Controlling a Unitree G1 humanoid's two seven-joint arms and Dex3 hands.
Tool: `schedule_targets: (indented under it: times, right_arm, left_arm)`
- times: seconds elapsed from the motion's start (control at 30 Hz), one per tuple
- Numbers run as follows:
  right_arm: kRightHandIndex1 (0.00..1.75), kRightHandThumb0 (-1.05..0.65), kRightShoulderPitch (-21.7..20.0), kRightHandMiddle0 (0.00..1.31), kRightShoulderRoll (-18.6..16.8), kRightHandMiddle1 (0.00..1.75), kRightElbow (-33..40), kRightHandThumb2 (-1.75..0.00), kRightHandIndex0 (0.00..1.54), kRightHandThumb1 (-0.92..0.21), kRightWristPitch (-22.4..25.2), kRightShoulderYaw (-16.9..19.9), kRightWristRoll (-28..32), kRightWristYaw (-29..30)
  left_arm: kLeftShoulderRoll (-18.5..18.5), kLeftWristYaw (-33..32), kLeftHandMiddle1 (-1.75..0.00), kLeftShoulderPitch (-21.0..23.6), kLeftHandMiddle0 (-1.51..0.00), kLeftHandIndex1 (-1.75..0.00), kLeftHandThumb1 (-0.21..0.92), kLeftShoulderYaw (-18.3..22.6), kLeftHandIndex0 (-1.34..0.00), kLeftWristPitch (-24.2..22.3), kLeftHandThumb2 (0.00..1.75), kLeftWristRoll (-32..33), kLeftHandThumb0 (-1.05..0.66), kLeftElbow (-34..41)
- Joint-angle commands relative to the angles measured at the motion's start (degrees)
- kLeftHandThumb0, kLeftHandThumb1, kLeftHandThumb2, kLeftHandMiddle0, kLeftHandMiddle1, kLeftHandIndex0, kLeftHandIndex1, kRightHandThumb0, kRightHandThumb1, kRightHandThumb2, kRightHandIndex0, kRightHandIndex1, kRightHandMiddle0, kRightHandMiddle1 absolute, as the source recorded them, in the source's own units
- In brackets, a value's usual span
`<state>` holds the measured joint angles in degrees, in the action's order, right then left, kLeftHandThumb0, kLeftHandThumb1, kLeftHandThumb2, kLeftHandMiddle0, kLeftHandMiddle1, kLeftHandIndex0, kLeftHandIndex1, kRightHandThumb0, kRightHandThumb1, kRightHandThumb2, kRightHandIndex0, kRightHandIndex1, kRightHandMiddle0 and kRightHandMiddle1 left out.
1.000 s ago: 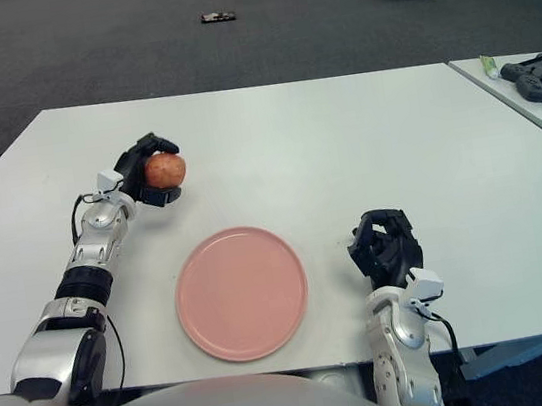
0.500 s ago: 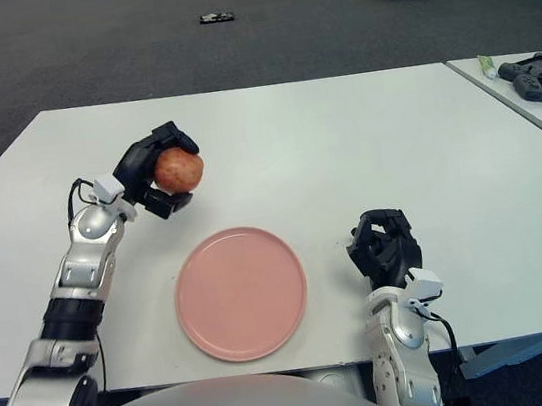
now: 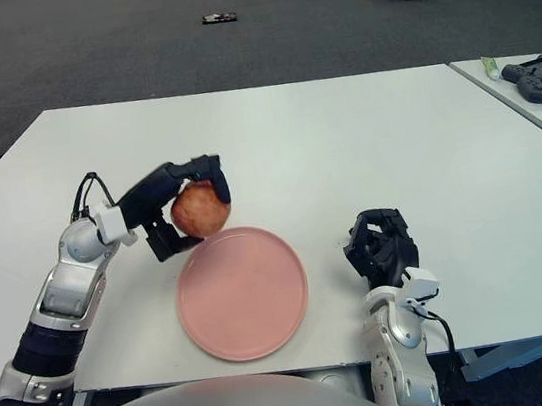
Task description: Put the apple into the plate.
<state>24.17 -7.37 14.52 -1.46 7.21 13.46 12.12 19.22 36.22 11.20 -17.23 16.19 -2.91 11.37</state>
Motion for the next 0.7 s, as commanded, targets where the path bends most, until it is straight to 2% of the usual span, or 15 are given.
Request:
schedule_targets:
  times: [0.0,0.23,0.3,0.43,0.53,0.67]
  right_arm:
    - [1.75,-0.41,-0.92,0.41,-1.40,1.75,0.11,-1.00,0.77,-0.58,0.25,-0.35,-0.74,0.23]
    - [1.75,-0.40,-0.90,0.40,-1.52,1.75,0.24,-0.98,0.75,-0.59,0.39,-0.29,-1.13,0.28]
    - [1.75,-0.40,-0.92,0.40,-1.55,1.75,0.25,-0.97,0.75,-0.59,0.42,-0.26,-1.12,0.29]
    - [1.75,-0.40,-0.93,0.40,-1.47,1.75,0.17,-0.97,0.75,-0.60,0.38,-0.18,-0.97,0.09]
    - [1.75,-0.40,-0.93,0.40,-1.41,1.75,0.17,-0.97,0.75,-0.60,0.42,-0.15,-0.97,0.04]
    - [1.75,-0.40,-0.94,0.40,-1.42,1.75,0.15,-0.97,0.76,-0.60,0.44,-0.14,-0.92,0.02]
  left_arm:
    - [1.72,2.26,-1.75,1.37,-0.81,-1.75,0.08,-2.38,-1.09,4.69,1.61,-1.86,0.58,-1.38]
    - [4.80,3.07,-1.75,1.29,-0.80,-1.75,0.09,-6.78,-1.05,17.57,1.59,-8.63,0.57,-5.15]
    - [4.99,2.77,-1.75,1.54,-0.80,-1.75,0.09,-7.29,-1.05,19.70,1.59,-9.40,0.57,-6.32]
    - [4.62,-1.72,-1.75,4.00,-0.79,-1.75,0.10,-8.91,-1.01,31.43,1.58,-18.24,0.56,-11.39]
    - [3.33,-5.34,-1.75,3.77,-0.78,-1.75,0.11,-9.62,-0.98,34.19,1.57,-25.63,0.56,-12.82]
    - [2.55,-9.17,-1.75,3.15,-0.78,-1.75,0.11,-9.71,-0.95,35.71,1.57,-30.81,0.56,-14.19]
